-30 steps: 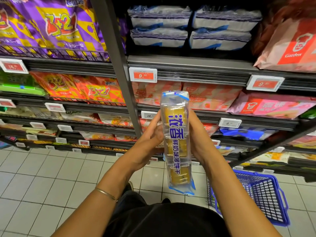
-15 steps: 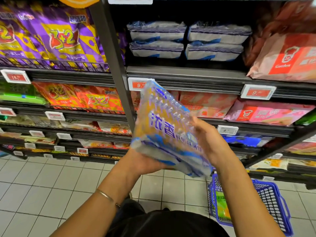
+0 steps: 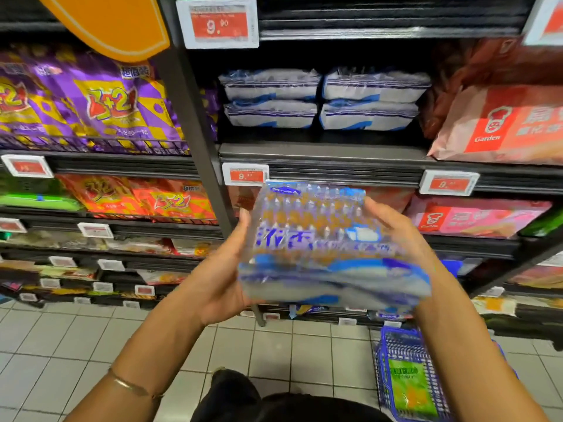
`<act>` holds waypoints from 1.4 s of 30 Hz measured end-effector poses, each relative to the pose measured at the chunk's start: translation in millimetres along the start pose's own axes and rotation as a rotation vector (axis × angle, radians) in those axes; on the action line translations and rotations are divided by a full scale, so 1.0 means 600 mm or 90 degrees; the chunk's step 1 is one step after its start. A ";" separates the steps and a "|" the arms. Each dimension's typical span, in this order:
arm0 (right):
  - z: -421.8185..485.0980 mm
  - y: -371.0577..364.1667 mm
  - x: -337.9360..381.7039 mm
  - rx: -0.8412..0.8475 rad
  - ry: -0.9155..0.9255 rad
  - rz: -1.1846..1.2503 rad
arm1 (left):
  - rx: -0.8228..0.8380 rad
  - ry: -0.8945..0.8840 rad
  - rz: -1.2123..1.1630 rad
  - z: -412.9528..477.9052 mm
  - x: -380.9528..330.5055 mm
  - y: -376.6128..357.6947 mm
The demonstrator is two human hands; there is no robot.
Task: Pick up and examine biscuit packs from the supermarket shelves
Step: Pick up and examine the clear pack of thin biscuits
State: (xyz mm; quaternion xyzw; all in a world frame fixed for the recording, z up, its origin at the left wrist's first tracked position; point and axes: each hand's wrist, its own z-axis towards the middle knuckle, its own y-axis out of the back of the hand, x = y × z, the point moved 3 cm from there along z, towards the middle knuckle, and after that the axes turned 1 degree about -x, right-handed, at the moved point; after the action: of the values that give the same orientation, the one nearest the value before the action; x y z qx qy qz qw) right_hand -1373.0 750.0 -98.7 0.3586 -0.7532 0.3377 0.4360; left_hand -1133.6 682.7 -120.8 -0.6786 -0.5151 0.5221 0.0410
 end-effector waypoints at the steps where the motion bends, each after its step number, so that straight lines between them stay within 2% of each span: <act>1: 0.003 0.003 0.003 0.007 0.009 0.055 | 0.028 -0.011 -0.010 -0.004 -0.009 -0.005; 3: -0.003 -0.011 0.017 0.050 0.032 0.123 | 0.019 -0.052 0.004 -0.007 -0.029 -0.006; 5: -0.002 -0.018 0.043 0.036 0.087 0.119 | 0.005 -0.115 0.030 -0.008 -0.056 -0.014; 6: 0.001 -0.019 0.059 0.024 0.111 0.110 | -0.018 -0.140 0.049 -0.007 -0.070 -0.017; 11: 0.024 -0.034 0.127 0.120 0.157 0.177 | -0.130 -0.320 0.129 0.033 -0.144 -0.028; 15: 0.063 -0.050 0.170 0.099 0.292 0.044 | -0.166 -0.439 0.284 0.070 -0.213 -0.041; 21: 0.110 -0.074 0.202 0.032 0.360 -0.067 | -0.326 -0.546 0.419 0.108 -0.284 -0.040; 26: 0.124 -0.102 0.205 0.016 0.392 -0.102 | -0.515 -0.579 0.386 0.139 -0.303 -0.043; 36: 0.153 -0.095 0.167 -0.041 0.424 -0.168 | -0.544 -0.533 0.343 0.160 -0.295 -0.034; 42: 0.147 -0.104 0.163 -0.063 0.438 -0.183 | -0.557 -0.536 0.430 0.158 -0.290 -0.033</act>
State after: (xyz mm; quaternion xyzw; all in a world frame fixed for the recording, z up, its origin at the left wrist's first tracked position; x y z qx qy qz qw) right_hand -1392.9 621.6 -33.3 0.3051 -0.5199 0.3372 0.7231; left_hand -1204.6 517.5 -35.9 -0.4956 -0.4107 0.4694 -0.6044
